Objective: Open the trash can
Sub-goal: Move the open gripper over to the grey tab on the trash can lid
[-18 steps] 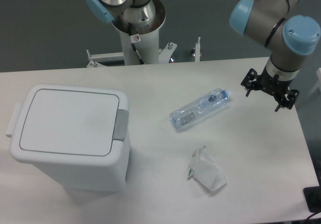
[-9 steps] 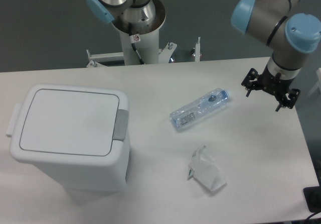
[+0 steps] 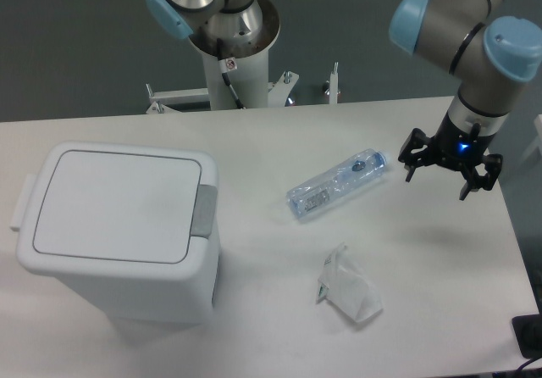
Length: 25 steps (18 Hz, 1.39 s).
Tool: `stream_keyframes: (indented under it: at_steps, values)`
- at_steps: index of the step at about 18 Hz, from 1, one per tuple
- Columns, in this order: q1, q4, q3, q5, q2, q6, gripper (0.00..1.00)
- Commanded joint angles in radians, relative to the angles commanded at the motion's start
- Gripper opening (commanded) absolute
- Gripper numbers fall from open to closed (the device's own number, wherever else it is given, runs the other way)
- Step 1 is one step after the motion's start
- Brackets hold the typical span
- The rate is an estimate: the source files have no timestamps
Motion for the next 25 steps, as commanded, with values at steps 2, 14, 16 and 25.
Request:
stream_keyframes:
  at_steps: [2,14,16,25]
  values:
    - [-0.034,0.0,0.005,-0.012,0.02,-0.086,1.0]
    - [-0.219,0.006,0.087,-0.144,0.084,-0.379,1.0]
    - [-0.232,0.005,0.084,-0.164,0.101,-0.381,1.0]
    - [-0.362,0.075,0.063,-0.16,0.117,-0.545,1.0]
